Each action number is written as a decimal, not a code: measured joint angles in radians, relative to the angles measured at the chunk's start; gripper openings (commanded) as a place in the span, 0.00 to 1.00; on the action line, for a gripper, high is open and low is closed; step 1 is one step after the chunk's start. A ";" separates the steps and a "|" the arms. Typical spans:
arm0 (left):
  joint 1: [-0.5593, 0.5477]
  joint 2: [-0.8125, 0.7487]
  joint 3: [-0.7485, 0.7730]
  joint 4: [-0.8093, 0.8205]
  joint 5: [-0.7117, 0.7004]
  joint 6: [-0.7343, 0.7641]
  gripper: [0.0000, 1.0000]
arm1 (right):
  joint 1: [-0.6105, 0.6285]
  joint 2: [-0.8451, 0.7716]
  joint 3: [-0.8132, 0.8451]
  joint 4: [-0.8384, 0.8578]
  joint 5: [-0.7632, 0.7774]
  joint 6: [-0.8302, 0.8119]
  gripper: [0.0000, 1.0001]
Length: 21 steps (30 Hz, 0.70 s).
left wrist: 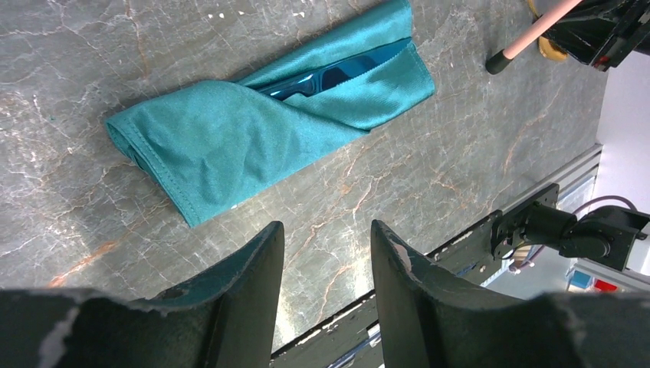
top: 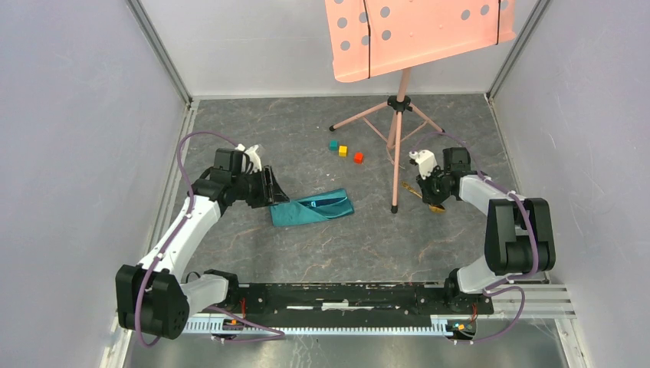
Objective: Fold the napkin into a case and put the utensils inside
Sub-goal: Pick up the knife from the center of the board, then insert the knife into the folded napkin.
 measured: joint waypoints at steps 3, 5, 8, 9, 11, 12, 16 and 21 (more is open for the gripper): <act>0.010 -0.001 0.000 0.005 -0.001 0.000 0.54 | 0.019 0.000 0.000 0.002 0.007 -0.005 0.00; 0.015 -0.001 -0.002 0.009 -0.005 0.000 0.54 | 0.024 -0.008 -0.006 0.012 0.031 0.004 0.00; 0.022 -0.001 -0.003 0.013 -0.011 0.000 0.57 | 0.031 -0.058 -0.042 0.027 0.113 0.040 0.00; 0.023 -0.001 -0.004 0.012 -0.016 0.000 0.59 | 0.031 -0.095 -0.063 0.026 0.159 0.056 0.00; 0.025 -0.001 -0.006 0.013 -0.032 0.000 0.62 | 0.031 -0.187 -0.097 0.021 0.230 0.080 0.00; 0.026 -0.001 -0.008 0.012 -0.040 -0.001 0.63 | 0.031 -0.249 -0.116 0.024 0.257 0.090 0.00; 0.030 0.007 -0.010 0.012 -0.095 -0.011 0.64 | 0.065 -0.537 -0.143 0.032 0.316 0.095 0.00; 0.035 0.053 -0.042 0.028 -0.124 -0.085 0.62 | 0.297 -0.640 -0.047 0.016 0.307 0.048 0.00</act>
